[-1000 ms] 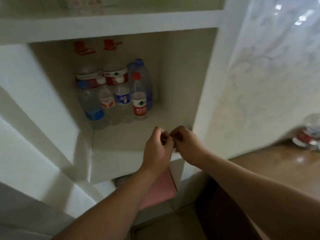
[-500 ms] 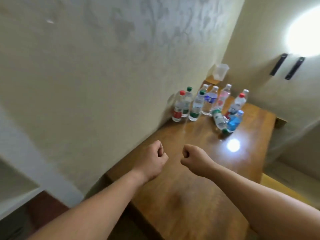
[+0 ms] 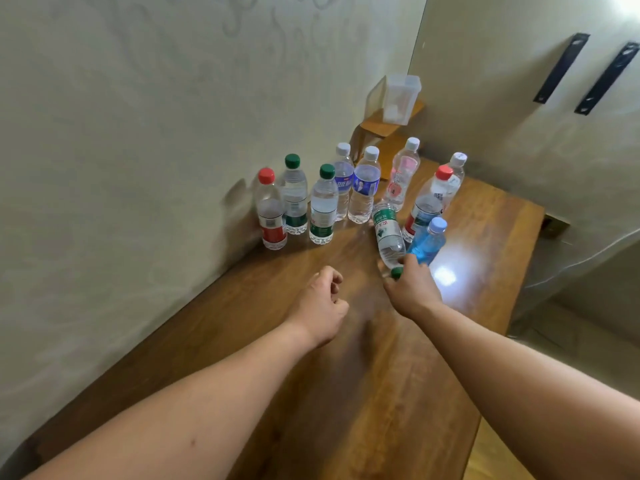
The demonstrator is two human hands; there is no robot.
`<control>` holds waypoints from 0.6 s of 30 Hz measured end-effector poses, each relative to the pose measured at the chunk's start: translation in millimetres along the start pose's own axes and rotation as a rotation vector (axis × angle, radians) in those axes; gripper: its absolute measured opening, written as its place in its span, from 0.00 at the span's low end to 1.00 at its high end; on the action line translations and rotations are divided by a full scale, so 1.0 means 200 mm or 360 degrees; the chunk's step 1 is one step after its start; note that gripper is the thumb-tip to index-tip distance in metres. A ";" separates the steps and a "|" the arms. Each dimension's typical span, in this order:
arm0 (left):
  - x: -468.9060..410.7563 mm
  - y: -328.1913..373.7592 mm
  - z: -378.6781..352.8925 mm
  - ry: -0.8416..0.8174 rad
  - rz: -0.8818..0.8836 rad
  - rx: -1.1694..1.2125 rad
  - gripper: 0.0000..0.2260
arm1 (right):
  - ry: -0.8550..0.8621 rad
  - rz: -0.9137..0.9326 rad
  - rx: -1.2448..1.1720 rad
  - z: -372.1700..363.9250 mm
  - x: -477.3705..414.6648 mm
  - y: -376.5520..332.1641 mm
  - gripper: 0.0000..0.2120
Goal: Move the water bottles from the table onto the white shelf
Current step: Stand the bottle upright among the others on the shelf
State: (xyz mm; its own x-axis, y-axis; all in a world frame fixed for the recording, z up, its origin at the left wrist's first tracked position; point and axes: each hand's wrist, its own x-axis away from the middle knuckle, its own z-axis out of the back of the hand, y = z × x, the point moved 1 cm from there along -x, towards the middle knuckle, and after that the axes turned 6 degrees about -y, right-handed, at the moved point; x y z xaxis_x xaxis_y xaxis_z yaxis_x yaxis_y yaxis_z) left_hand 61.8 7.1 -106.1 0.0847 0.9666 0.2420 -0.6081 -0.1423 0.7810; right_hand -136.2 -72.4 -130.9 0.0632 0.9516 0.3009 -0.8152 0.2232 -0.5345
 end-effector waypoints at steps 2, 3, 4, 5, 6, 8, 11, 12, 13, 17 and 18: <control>-0.13 0.01 -0.02 0.0016 0.0019 -0.0012 0.13 | -0.0037 -0.0015 0.0025 -0.03 -0.11 0.01 0.22; -0.19 0.01 -0.03 0.0032 0.0034 -0.0014 0.13 | -0.0079 -0.0020 0.0044 -0.05 -0.15 0.01 0.24; -0.23 0.00 -0.04 0.0050 0.0050 -0.0013 0.13 | -0.0124 -0.0029 0.0059 -0.07 -0.18 0.01 0.24; -0.26 -0.01 -0.05 0.0060 0.0072 -0.0010 0.13 | -0.0157 -0.0043 0.0079 -0.09 -0.21 0.01 0.24; -0.29 -0.02 -0.06 0.0059 0.0098 -0.0010 0.13 | -0.0170 -0.0059 0.0101 -0.10 -0.23 0.01 0.23; -0.31 -0.04 -0.09 0.0036 0.0151 -0.0018 0.12 | -0.0156 -0.0080 0.0143 -0.13 -0.26 0.03 0.23; -0.31 -0.08 -0.13 0.0006 0.0202 -0.0002 0.11 | -0.0212 -0.0133 0.0164 -0.17 -0.30 0.06 0.25; -0.30 -0.08 -0.15 -0.0008 0.0212 0.0009 0.11 | -0.0238 -0.0127 0.0175 -0.17 -0.30 0.07 0.25; -0.29 -0.09 -0.16 -0.0016 0.0217 0.0015 0.11 | -0.0263 -0.0105 0.0197 -0.17 -0.31 0.08 0.26; -0.26 -0.11 -0.17 -0.0045 0.0251 0.0004 0.12 | -0.0361 0.0031 0.0338 -0.18 -0.32 0.07 0.22; -0.25 -0.12 -0.17 -0.0063 0.0257 -0.0010 0.12 | -0.0366 0.0063 0.0370 -0.18 -0.31 0.06 0.21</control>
State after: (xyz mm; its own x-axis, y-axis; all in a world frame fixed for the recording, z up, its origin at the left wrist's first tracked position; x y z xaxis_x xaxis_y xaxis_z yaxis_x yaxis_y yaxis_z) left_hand 46.0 -31.2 -157.1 0.0164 0.9221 0.3865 -0.6211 -0.2935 0.7267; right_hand -129.8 -120.9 -184.5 -0.0811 0.8799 0.4682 -0.9258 0.1075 -0.3624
